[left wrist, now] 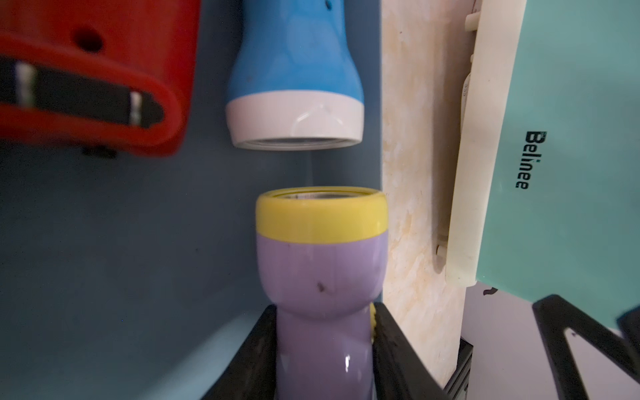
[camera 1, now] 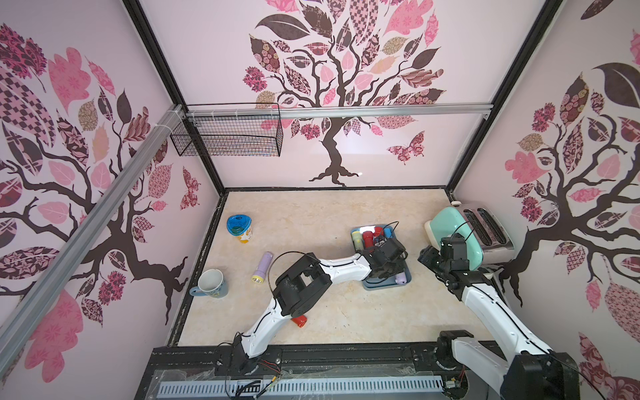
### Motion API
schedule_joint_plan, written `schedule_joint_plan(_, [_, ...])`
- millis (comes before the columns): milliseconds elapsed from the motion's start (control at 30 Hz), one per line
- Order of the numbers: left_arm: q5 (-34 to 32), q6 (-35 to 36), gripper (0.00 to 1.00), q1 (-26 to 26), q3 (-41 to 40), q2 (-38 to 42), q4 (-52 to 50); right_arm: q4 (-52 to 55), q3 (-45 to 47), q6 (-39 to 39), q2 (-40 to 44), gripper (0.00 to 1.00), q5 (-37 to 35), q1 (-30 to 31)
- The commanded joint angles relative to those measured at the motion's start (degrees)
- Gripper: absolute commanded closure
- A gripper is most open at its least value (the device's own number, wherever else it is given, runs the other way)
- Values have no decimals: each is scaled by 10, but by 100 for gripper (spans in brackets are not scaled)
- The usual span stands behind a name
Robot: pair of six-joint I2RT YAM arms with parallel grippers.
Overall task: Put the flashlights into the storage boxes
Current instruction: Place the flashlight at the storage box, then adjust the flashlight in the storage box.
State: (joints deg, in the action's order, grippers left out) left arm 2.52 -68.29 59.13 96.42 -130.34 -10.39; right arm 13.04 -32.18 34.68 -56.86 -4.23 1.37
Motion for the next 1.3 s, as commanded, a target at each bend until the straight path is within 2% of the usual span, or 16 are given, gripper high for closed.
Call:
schedule_joint_plan(0, [-6,13,35,3,22,19,2,8,-9,-4,7,37,-2,-2])
schedule_joint_plan(133, [-32,46,6,7,-4,69,-11,12,-9,-5,16,37,-1,-1])
schedule_joint_plan(167, [-41,55,3,8,-16,88,-15,13,-10,-6,19,37,2,-2])
schedule_joint_plan(367, [-96,139,2,2,-115,232,-47,-1,-28,-15,25,36,68,8])
schedule_joint_plan(500, [-136,220,2,-35,-210,349,-120,4,-66,-29,-7,36,51,96])
schedule_joint_plan(633, [-204,260,2,-133,-355,485,-216,-20,-76,-20,-58,36,71,170])
schedule_joint_plan(767, [-205,271,2,-256,-489,615,-257,-55,-76,-13,-118,37,83,228])
schedule_joint_plan(867, [-223,254,2,-309,-562,704,-271,-54,-87,-8,-167,37,104,249])
schedule_joint_plan(933, [-250,224,3,-320,-608,747,-262,-68,-77,3,-184,37,120,250])
schedule_joint_plan(1067, [-301,220,2,-323,-669,788,-220,-132,-42,16,-187,36,145,251])
schedule_joint_plan(1167, [-342,246,2,-324,-668,774,-230,-145,-51,16,-209,36,168,251])
schedule_joint_plan(1267, [-340,268,2,-324,-658,749,-231,-153,-66,21,-242,36,187,250])
